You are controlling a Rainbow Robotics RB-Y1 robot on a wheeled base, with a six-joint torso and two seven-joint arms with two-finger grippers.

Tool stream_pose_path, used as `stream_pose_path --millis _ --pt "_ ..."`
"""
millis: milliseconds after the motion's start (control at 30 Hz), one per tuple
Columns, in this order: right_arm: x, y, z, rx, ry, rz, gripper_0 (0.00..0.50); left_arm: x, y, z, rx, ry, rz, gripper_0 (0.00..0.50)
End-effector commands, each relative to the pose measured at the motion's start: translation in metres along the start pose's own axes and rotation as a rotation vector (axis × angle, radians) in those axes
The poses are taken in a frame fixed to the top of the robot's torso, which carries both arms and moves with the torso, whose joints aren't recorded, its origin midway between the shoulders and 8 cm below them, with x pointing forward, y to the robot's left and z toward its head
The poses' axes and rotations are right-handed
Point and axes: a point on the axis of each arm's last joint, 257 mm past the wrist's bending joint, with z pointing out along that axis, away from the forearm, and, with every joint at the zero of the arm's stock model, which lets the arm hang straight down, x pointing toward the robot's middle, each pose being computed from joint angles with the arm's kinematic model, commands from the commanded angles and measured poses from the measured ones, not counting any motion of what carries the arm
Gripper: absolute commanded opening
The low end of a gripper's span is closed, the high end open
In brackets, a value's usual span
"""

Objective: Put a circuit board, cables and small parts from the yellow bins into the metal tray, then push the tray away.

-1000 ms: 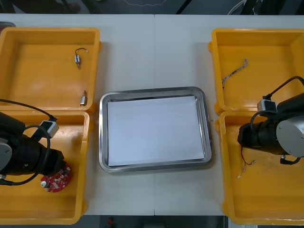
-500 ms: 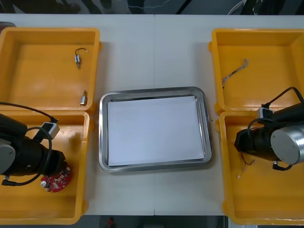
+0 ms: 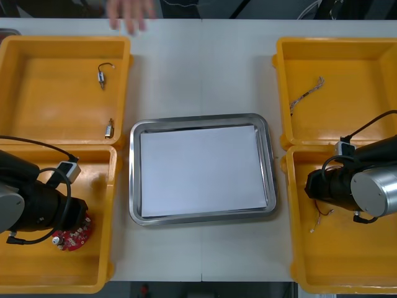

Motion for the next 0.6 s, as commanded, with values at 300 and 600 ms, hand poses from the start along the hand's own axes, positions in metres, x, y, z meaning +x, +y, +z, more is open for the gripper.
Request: stream_pose_path --millis 300,600 --pt "0.009 -0.013 -0.010 0.037 0.028 0.025 0.000 -0.016 0.010 -0.059 -0.062 -0.050 -0.059 0.000" --pt "-0.007 -0.031 -0.052 0.068 0.014 0.028 0.000 -0.026 0.005 -0.098 -0.091 -0.077 -0.016 0.001"
